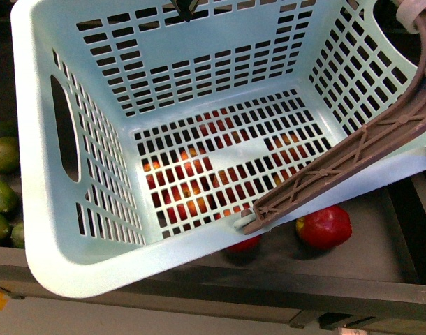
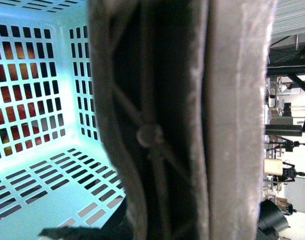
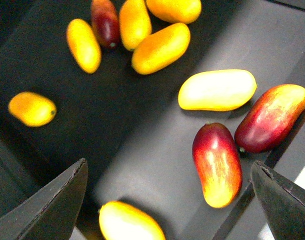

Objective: Pick mango and avocado into basket

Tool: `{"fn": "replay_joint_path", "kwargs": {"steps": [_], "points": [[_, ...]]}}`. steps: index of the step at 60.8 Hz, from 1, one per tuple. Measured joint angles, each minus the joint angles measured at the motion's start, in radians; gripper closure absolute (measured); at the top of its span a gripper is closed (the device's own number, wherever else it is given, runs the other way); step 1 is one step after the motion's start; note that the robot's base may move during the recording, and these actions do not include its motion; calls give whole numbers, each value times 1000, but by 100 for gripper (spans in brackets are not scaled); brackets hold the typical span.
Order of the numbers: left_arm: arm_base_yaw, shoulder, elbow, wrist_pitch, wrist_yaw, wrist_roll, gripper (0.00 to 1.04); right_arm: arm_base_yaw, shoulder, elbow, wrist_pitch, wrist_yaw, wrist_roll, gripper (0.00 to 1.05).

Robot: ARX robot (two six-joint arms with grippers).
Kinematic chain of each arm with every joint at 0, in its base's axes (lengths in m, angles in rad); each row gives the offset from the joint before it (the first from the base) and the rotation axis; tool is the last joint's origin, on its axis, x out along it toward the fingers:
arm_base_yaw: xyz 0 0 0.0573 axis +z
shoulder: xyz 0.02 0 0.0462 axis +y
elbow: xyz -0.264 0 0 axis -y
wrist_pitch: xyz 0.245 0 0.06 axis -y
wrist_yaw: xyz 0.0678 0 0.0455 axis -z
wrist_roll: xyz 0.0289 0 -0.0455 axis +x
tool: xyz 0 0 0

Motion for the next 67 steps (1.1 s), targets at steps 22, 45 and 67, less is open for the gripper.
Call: {"fn": "replay_joint_path", "kwargs": {"steps": [22,45,67], "points": [[0,0,0,0,0,0,91,-49,497,418,-139,74,229,9],[0,0,0,0,1,0,91,-40,701,671,-251,95,332,9],[0,0,0,0,2,0,91,-37,781,781,-298,102,357,9]]}}
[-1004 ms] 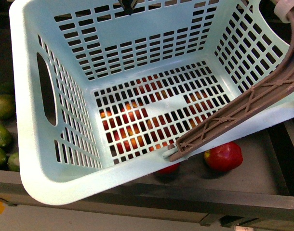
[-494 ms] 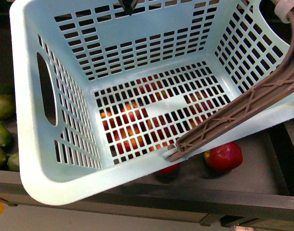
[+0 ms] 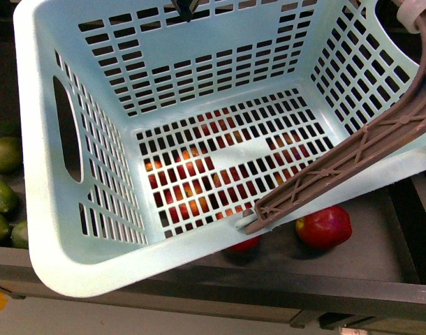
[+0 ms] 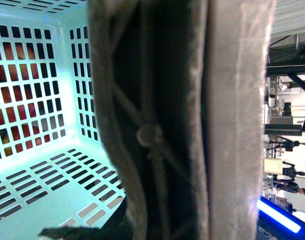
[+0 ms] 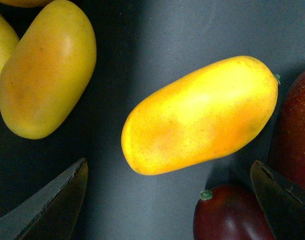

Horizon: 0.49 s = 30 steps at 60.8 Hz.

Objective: Pick mango and avocado into basket

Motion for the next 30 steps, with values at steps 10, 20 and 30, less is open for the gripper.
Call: {"fn": "replay_joint_path", "kwargs": {"steps": [10,20,30], "points": [[0,0,0,0,0,0,91,-5,34,41,-16,13,0,9],[0,0,0,0,-1,0,91,-6,67,80,-32,19,-2,9],[0,0,0,0,0,0,91,-5,92,112,-45,29,-3,9]]}}
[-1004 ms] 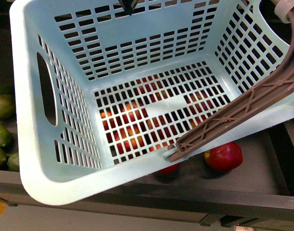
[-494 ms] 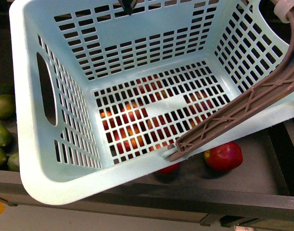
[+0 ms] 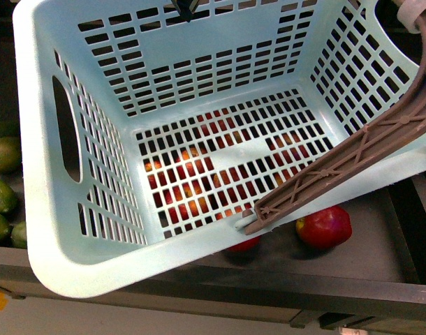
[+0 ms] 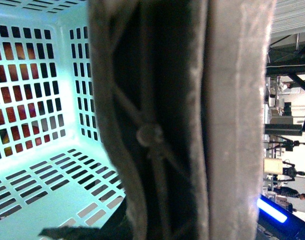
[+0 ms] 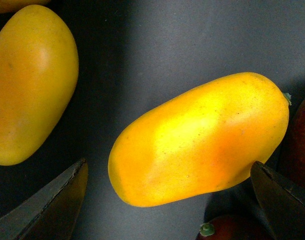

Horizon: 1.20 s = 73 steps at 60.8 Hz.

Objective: Pick mango and avocado into basket

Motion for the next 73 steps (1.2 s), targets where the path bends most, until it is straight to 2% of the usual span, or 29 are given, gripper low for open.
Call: {"fn": "replay_joint_path", "kwargs": {"steps": [73], "points": [[0,0,0,0,-1,0,91,25,109,130,-56,41,-4,9]]}}
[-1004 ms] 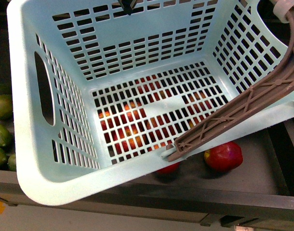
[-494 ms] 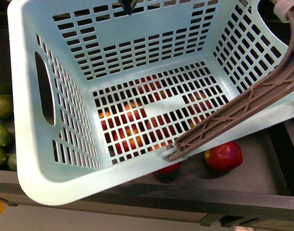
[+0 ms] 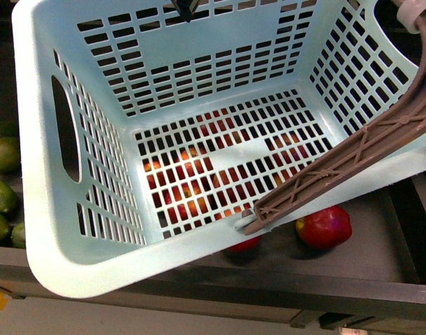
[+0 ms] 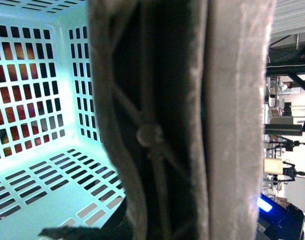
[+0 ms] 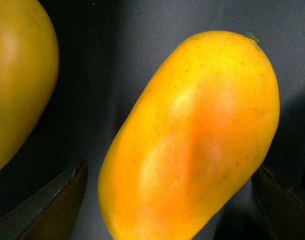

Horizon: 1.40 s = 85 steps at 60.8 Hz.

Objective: Pick mango and avocado into basket

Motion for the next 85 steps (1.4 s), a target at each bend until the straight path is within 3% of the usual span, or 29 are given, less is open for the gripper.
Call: {"fn": "replay_joint_path", "kwargs": {"steps": [8,20,29,85], "points": [[0,0,0,0,0,0,91,2,0,-2,1,1,-4,9],[0,0,0,0,0,0,91,0,-6,-31,25,4,-16,37],[0,0,0,0,1,0,91,0,-18,-61,37,5,-20,47],[0,0,0,0,0,0,91,-19,-81,-143,82,-38,-33,51]]}}
